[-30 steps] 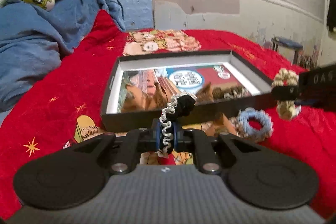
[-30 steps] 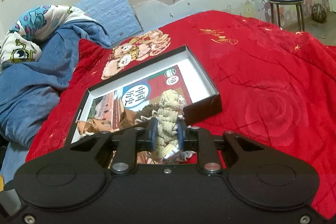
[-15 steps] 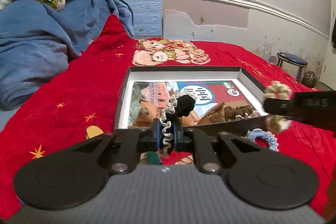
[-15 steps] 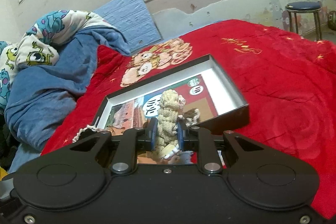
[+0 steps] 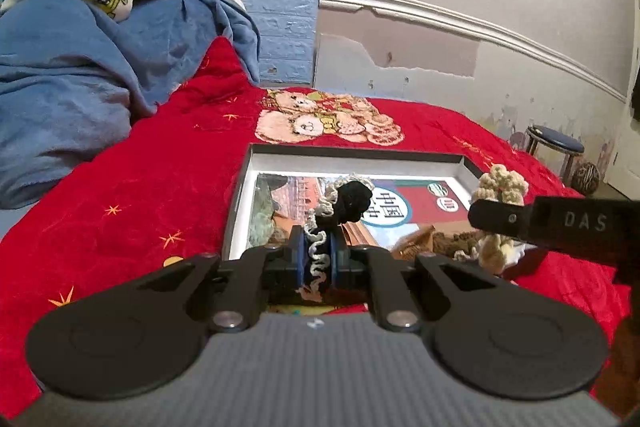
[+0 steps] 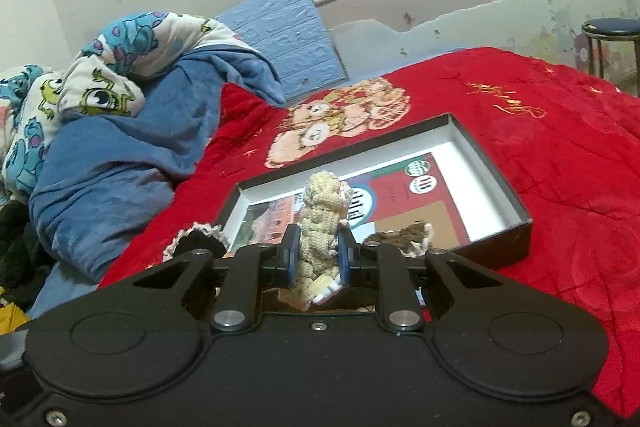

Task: Organize objects
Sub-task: 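Lift the cream scrunchie with the right gripper while the left gripper lifts the black-and-white scrunchie, then carry the cream scrunchie over the box with the right gripper while the left gripper carries its scrunchie there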

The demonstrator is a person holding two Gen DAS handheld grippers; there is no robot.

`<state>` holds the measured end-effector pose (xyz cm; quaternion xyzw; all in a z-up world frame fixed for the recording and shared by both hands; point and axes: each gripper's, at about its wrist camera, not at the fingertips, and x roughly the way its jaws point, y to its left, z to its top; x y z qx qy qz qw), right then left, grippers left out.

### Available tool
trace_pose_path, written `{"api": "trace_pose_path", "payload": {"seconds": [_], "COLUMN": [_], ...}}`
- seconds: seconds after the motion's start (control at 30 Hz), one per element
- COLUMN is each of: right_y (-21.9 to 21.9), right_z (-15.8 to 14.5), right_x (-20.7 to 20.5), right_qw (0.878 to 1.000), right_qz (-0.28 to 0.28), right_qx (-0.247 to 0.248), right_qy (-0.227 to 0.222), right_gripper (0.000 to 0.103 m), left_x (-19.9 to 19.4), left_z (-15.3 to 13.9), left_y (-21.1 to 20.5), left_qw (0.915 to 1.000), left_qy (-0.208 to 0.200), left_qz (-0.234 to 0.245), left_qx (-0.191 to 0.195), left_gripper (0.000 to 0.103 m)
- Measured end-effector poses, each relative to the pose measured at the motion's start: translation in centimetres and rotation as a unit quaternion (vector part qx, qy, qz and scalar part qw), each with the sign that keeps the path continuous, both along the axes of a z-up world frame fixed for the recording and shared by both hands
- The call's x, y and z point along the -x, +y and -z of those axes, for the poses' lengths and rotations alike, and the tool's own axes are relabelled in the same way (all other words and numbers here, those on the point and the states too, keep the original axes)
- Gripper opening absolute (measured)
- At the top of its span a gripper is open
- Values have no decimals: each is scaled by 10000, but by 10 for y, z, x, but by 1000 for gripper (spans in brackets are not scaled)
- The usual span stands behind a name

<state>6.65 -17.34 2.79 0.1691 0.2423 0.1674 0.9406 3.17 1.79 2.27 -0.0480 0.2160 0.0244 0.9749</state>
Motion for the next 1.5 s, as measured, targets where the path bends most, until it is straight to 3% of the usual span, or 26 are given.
{"api": "trace_pose_path", "payload": {"seconds": [0.23,0.57,0.73,0.9,1.07,1.27,1.5], "right_y": [11,46,70,86,101,102,83], "right_z": [-21,-49,-39,-13,12,24,24], "right_x": [-12,-79,-102,-124,-129,-133,-138], "right_qw": [9983,9960,9979,9969,9967,9966,9953], "right_qz": [-344,-273,-259,-35,53,86,291], "right_qx": [-443,-846,-573,-567,-346,-168,-269], "right_qy": [-141,66,165,540,736,799,887], "right_gripper": [19,19,19,19,19,19,19], "left_x": [-17,-58,-75,-94,-103,-111,-118], "left_z": [-20,-51,-43,-31,1,18,11], "left_y": [15,68,91,90,92,83,61], "left_qw": [9996,9987,9973,9980,9935,9931,9954], "left_qy": [-241,-376,-305,-178,334,577,805], "left_qz": [-30,-195,-95,55,239,217,88], "left_qx": [113,284,656,612,1059,999,508], "left_gripper": [14,14,14,15,15,15,15]}}
